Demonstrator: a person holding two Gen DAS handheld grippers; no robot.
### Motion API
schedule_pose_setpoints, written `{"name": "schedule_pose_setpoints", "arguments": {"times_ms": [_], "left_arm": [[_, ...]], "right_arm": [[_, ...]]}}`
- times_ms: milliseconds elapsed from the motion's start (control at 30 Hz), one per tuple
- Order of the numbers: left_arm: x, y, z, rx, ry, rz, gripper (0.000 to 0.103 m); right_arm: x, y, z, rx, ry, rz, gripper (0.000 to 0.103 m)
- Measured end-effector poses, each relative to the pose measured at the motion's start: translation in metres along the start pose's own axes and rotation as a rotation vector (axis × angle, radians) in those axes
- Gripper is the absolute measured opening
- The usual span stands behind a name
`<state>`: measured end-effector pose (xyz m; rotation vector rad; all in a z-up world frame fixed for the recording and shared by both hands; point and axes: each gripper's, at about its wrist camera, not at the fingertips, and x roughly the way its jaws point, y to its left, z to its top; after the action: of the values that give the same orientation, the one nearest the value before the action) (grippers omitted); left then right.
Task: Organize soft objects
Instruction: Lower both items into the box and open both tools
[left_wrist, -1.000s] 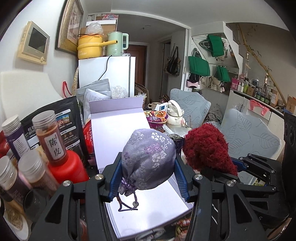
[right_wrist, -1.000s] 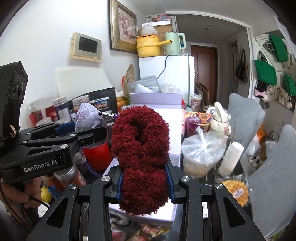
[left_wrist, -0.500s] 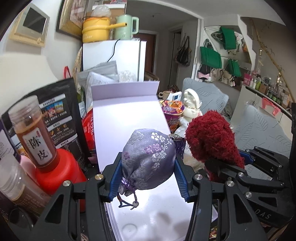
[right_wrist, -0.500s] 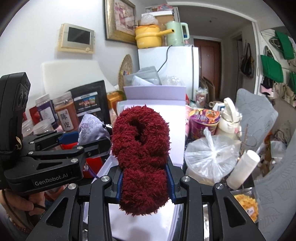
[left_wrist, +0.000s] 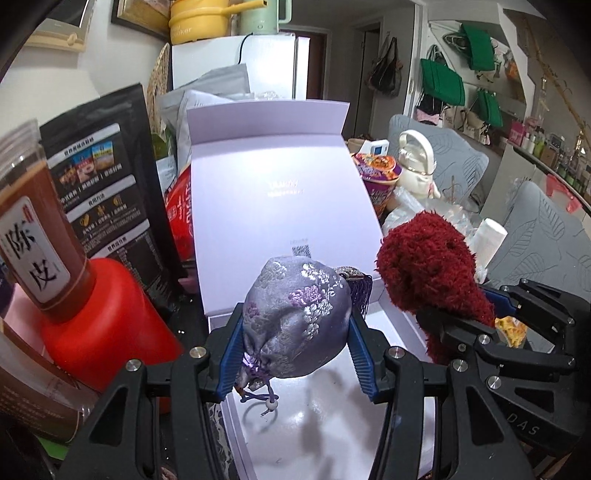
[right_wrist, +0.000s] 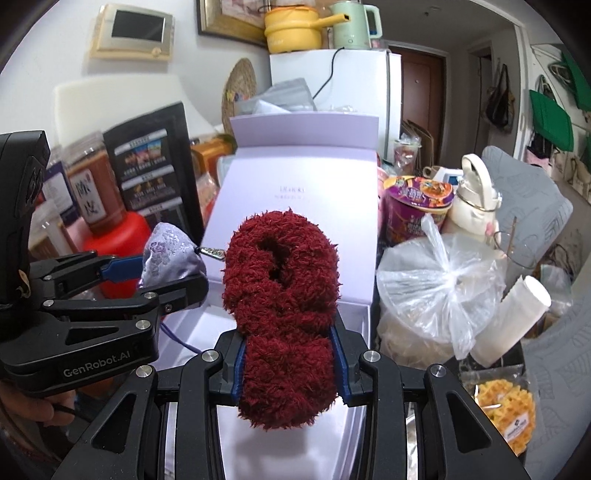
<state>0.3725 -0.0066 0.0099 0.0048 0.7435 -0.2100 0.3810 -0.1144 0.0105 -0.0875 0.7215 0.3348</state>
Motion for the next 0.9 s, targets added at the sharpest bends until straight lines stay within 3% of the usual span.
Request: {"name": "schedule_pose_setpoints", "arguments": {"times_ms": [167,367,500,633,900], "left_arm": [[0.014,0.003,-0.006,0.0,0.04,0.03,0.051],[0.018,0.001,-0.006,0.022,0.044,0.068,0.053],[0.022,0.003,-0.004,0.007,0.081,0.071,0.057],[0.019,0.003,-0.003,-0.002,0.075,0.103,0.083],[0.003,0.0,0.002,0.0,0.05,0.102,0.083]], "right_arm": [[0.008,0.0,-0.002,-0.011,0.018,-0.027,0.038],[0.011,-0.002,-0.003,-0.007,0.026,-0.054,0.065],[0.008,-0.005,-0.002,0.006,0.03,-0.062,0.066],[0.002,-0.007,-0.002,0.01,0.027,-0.075,0.066],[-0.017,-0.004,0.0,0.005,0.005,-0.082,0.066]]}}
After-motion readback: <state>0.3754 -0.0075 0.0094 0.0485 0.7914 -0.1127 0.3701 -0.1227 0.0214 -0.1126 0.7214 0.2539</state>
